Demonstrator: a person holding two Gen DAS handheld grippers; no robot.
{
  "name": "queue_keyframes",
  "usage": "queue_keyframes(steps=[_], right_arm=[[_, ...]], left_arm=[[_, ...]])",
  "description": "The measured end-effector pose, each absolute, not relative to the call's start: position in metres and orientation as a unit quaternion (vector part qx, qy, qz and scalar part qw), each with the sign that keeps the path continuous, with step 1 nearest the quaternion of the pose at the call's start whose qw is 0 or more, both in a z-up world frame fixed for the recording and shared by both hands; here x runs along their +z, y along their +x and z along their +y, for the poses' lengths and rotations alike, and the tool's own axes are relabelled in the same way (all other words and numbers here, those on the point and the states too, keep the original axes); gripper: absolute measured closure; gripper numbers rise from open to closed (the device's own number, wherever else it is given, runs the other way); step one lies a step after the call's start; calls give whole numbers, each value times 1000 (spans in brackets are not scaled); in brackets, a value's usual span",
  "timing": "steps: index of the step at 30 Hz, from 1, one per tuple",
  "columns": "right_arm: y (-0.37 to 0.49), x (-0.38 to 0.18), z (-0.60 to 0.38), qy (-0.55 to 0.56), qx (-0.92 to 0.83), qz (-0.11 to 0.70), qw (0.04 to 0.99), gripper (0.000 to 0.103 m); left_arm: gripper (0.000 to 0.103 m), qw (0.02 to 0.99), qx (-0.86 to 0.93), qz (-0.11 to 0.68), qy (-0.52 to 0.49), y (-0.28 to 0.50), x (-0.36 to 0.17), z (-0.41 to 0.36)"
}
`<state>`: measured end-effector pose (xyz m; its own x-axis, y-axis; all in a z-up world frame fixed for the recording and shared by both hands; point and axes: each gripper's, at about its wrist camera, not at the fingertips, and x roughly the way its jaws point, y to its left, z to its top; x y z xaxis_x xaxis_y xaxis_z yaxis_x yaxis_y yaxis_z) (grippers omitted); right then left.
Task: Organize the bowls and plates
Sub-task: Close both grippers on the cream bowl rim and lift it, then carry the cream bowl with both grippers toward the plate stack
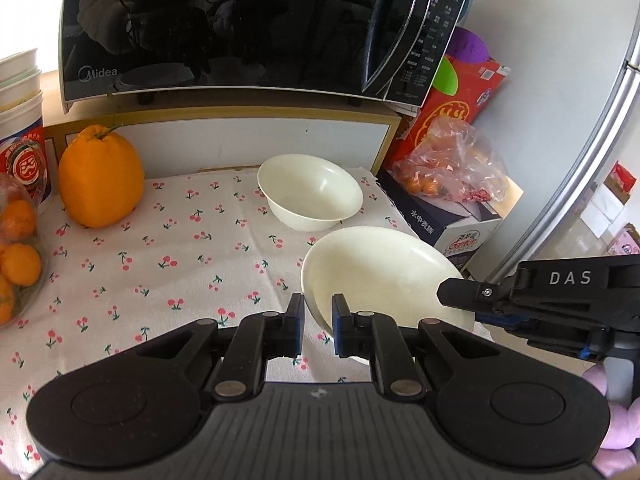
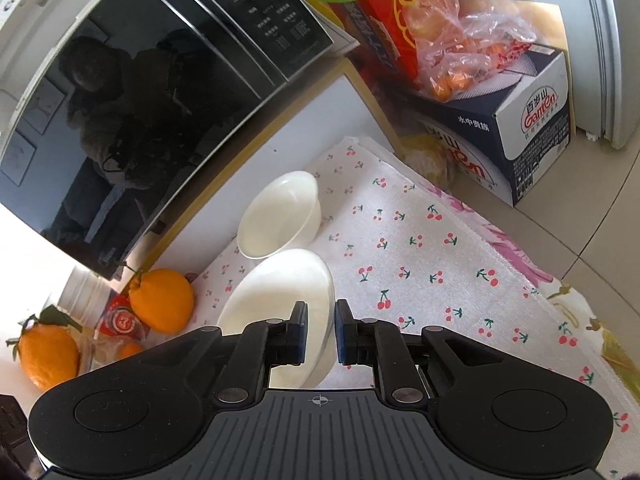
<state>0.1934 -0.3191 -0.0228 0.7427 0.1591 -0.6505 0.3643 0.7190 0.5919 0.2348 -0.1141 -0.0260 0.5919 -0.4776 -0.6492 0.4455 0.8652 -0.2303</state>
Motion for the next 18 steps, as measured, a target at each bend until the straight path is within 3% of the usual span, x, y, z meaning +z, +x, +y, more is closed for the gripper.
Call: queue_keyframes(steps=[18], right_arm=[[146,8,-323,357,-33,385,850,89]], left_arm=[[91,876,-274,397,-23,194,-5,-106]])
